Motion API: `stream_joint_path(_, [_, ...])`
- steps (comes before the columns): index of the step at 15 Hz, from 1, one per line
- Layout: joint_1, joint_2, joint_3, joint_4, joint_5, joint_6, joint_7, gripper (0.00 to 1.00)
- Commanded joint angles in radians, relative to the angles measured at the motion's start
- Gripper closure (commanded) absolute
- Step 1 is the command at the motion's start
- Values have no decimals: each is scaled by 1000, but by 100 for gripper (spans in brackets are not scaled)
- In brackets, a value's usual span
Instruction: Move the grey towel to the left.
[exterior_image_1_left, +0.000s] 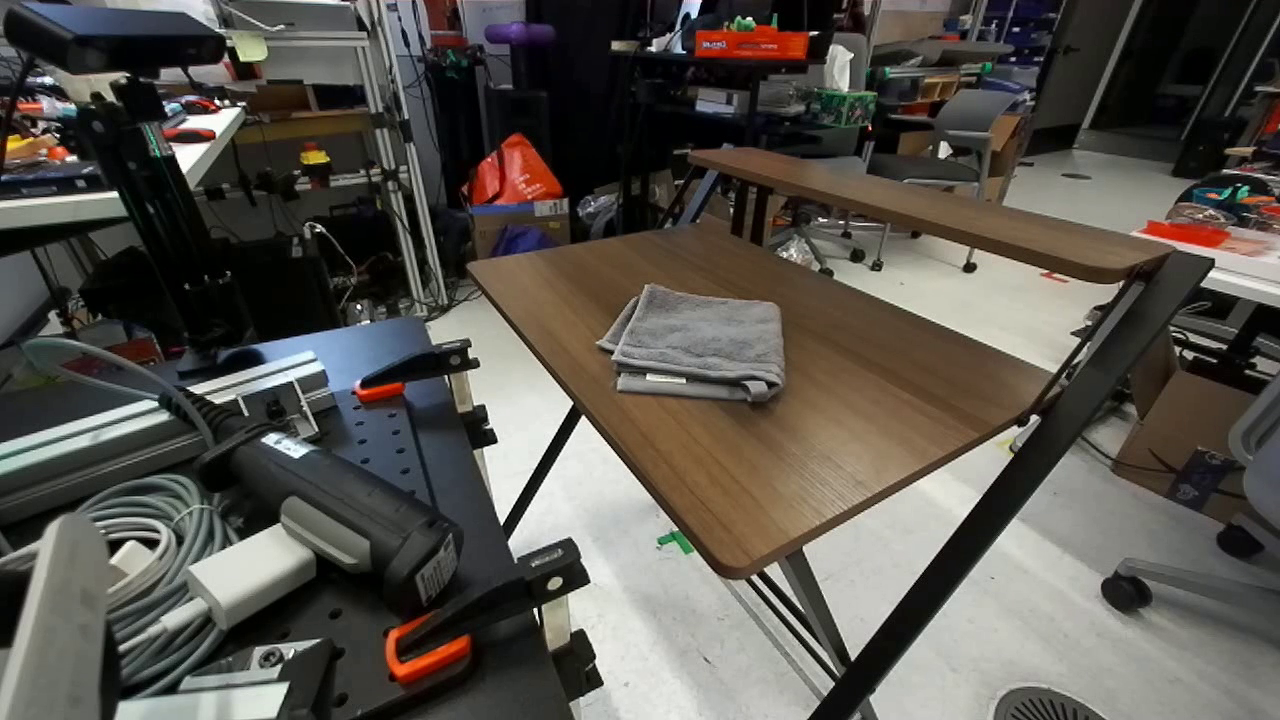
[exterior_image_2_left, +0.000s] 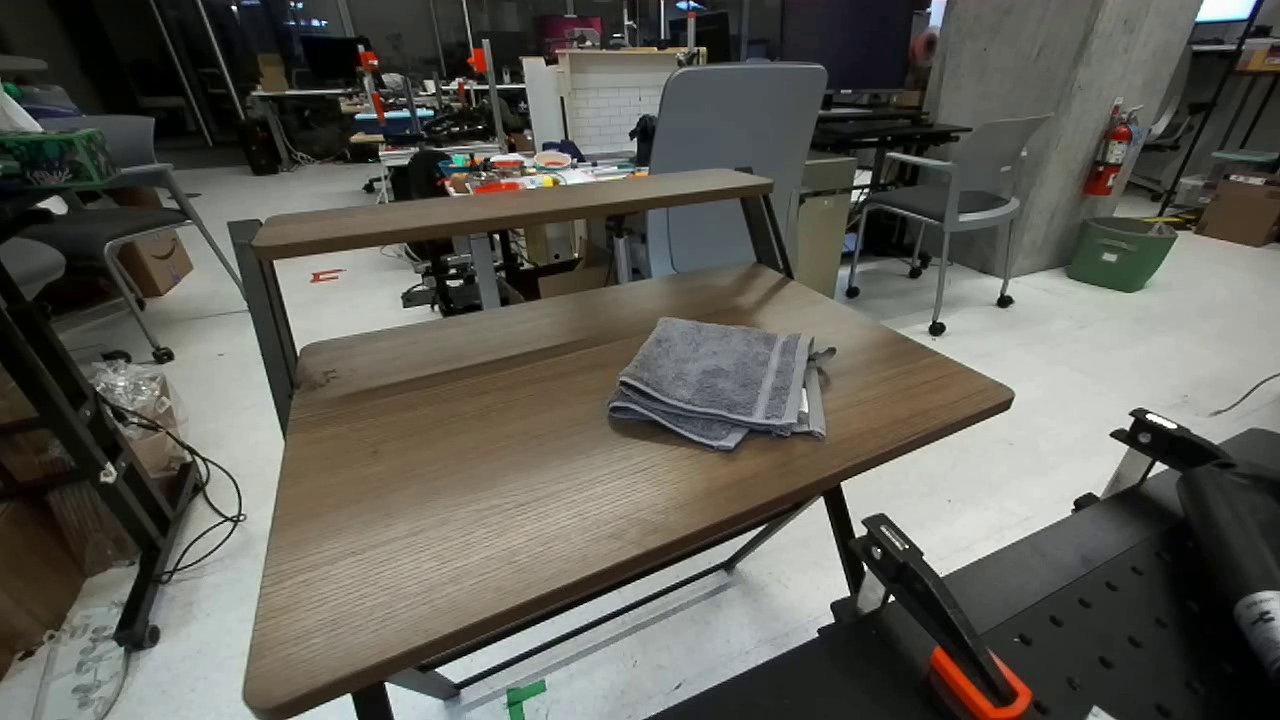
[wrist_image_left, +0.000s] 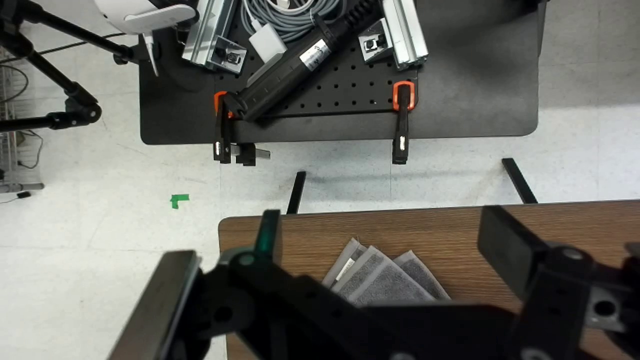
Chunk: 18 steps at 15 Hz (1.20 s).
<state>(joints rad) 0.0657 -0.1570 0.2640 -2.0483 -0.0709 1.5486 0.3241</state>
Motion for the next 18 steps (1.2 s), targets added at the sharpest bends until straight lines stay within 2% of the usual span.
stream_joint_path(1, [21, 38, -34, 18, -19, 14, 21, 0])
stream_joint_path(4, [9, 98, -64, 25, -25, 62, 18, 0])
stream_joint_path(7, [5, 159, -100, 30, -27, 162, 32, 0])
stream_joint_path(14, [16, 297, -157, -13, 54, 553, 157, 0])
stream_joint_path(18, [29, 369, -170, -45, 81, 711, 190, 0])
